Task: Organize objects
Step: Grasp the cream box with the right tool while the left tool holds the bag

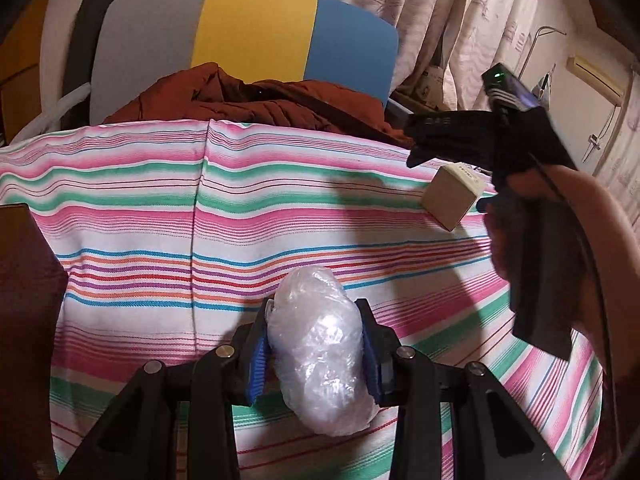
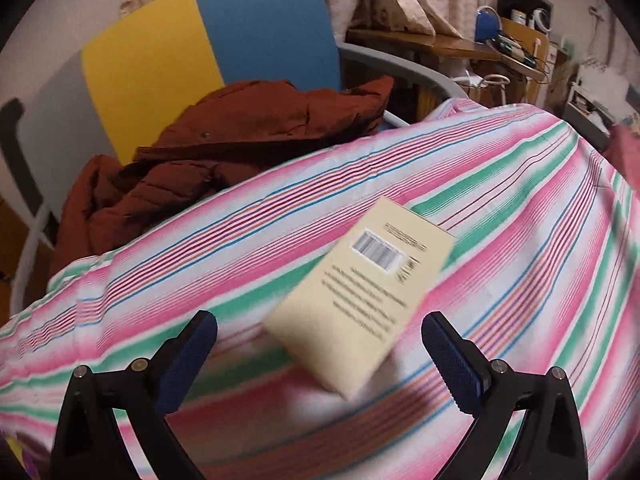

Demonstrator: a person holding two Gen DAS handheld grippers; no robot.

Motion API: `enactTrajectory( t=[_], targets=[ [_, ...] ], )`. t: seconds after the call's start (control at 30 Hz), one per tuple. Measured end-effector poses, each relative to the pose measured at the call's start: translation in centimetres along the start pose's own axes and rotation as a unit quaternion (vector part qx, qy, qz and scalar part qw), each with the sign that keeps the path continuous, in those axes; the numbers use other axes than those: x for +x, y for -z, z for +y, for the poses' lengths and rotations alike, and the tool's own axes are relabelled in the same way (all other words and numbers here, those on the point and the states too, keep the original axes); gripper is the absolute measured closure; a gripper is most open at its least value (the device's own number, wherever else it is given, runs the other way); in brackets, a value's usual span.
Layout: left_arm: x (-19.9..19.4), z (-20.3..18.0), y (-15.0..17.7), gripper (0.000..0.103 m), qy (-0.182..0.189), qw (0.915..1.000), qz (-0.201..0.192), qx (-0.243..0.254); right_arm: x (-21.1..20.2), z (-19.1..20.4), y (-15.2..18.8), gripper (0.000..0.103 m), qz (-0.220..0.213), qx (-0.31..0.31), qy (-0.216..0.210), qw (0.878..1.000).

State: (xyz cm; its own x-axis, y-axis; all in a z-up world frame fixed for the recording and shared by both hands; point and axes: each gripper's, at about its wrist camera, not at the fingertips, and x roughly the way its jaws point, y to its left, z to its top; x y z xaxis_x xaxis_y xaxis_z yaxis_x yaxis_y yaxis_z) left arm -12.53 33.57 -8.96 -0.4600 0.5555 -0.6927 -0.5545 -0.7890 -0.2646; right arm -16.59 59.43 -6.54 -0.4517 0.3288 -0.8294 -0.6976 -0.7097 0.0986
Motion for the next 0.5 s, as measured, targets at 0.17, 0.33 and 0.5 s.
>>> enactTrajectory(
  t=[0.17,0.33,0.5],
  targets=[
    [0.0,0.1,0.1,0.065,0.001,1.0,-0.002,0.0,0.8,-0.1,-0.3,0.003,-0.006,0.011,0.019,1.0],
    [-0.1,0.0,0.1,0.065,0.0,1.0,-0.002,0.001,1.2,-0.6,0.0,0.035,-0.012,-0.006,0.011,1.0],
    [0.0,0.0,0.1,0.065,-0.004,1.0,-0.003,0.004,0.1,-0.5,1.8,0.051,-0.037,-0.042,-0.003,0.998]
  ],
)
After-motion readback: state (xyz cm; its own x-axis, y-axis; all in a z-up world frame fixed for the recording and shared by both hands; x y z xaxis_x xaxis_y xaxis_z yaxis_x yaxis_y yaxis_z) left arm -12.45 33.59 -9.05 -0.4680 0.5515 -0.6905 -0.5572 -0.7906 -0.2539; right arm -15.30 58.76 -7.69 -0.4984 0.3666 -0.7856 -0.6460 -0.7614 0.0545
